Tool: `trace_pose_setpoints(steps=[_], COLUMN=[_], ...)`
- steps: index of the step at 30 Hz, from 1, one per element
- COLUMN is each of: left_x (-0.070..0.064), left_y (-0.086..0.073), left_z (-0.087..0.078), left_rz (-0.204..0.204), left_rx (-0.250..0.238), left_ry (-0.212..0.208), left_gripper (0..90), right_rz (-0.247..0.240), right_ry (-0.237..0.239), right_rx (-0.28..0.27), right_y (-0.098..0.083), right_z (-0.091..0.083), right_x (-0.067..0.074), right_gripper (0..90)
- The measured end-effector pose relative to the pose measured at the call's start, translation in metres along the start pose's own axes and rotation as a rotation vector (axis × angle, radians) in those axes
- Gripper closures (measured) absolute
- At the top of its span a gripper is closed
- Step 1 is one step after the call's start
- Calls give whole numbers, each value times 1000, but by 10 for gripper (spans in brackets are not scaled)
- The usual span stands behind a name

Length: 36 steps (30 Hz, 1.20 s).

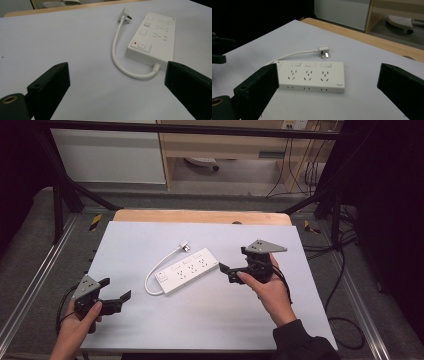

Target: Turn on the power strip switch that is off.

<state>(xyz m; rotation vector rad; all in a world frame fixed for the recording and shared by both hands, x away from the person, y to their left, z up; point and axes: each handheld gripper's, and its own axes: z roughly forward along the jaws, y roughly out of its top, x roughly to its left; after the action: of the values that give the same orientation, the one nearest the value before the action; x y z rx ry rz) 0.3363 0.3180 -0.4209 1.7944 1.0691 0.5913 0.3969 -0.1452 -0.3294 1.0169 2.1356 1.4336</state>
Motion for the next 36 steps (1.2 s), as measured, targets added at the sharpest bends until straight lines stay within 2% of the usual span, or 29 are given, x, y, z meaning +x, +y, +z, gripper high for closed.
trace_pose_setpoints(steps=[3, 4, 9, 13, 15, 18, 21, 23, 25, 28, 36], left_x=[0, -2, -11, -14, -13, -13, -15, -17, -17, -18, -20], left_y=[-2, -2, -4, -6, -6, -6, -5, -5, -6, -8, -8], left_z=[1, 2, 5, 5, 5, 6, 5, 4, 1, -2, -1], left_rz=[-9, -2, 31, 44, 38, 31, 40, 41, 26, 20, 47], left_rx=[7, 10, 33, 48, 50, 59, 58, 54, 55, 57, 73], left_ry=[0, 5, -4, -3, -4, -5, -16, -17, -17, -16, -17], left_gripper=[60, 60, 60, 58, 58, 63, 63, 63, 63, 64, 63], right_rz=[-7, -9, -24, -29, -33, -18, 5, 8, 6, 14, 9], right_ry=[0, 1, 5, 6, 2, 3, 28, 20, -12, -5, 14], right_rx=[6, 4, 27, 31, 35, 33, 20, 16, 13, 11, 9], right_y=[8, 16, 27, 31, 32, 34, 35, 36, 39, 40, 48], right_z=[4, 8, 19, 26, 31, 41, 45, 49, 52, 54, 65], right_x=[3, 6, 14, 17, 17, 16, 14, 15, 15, 15, 18], right_gripper=[44, 49, 50, 49, 50, 58, 70, 87, 102, 106, 125])
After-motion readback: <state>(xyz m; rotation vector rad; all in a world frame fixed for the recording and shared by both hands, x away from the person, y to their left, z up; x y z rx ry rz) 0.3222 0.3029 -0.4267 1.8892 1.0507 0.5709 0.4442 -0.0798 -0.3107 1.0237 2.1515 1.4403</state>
